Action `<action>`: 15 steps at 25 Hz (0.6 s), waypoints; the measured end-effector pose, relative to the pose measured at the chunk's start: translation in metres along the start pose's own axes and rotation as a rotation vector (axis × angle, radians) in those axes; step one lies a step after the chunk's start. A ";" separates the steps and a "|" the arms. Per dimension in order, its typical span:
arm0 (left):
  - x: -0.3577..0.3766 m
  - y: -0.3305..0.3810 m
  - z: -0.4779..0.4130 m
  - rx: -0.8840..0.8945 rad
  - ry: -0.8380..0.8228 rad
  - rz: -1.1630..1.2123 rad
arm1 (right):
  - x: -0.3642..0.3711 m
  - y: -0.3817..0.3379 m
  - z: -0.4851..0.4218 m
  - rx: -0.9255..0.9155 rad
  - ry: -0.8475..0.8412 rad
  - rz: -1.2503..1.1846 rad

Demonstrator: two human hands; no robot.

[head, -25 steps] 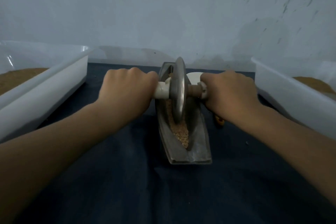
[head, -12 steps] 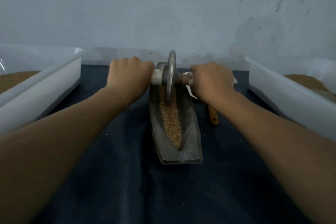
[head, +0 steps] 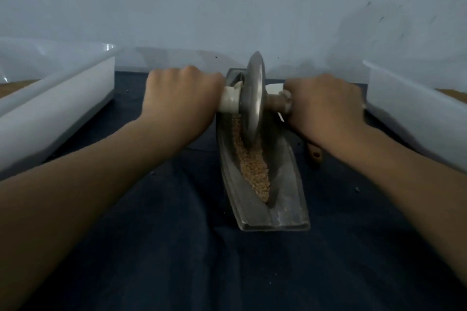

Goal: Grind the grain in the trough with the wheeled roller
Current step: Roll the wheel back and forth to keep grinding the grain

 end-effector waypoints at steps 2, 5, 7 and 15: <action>0.007 -0.001 -0.022 -0.020 -0.033 0.025 | 0.008 -0.006 -0.025 0.005 -0.067 -0.035; 0.000 0.000 -0.011 -0.022 -0.037 0.035 | 0.003 -0.002 -0.017 0.002 -0.081 -0.017; -0.010 -0.002 0.017 0.016 -0.003 0.028 | -0.011 -0.002 0.010 -0.065 0.011 0.027; -0.004 -0.001 0.011 0.004 -0.016 0.018 | -0.006 -0.002 0.007 -0.029 0.026 0.034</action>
Point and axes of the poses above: each hand's wrist, its own z-axis away from the middle knuckle, its own x-axis out of the palm, y = z × x, the point moved 9 cm from there along -z, towards the middle knuckle, and after that the axes turned 5 degrees about -y, right-handed, at the moved point
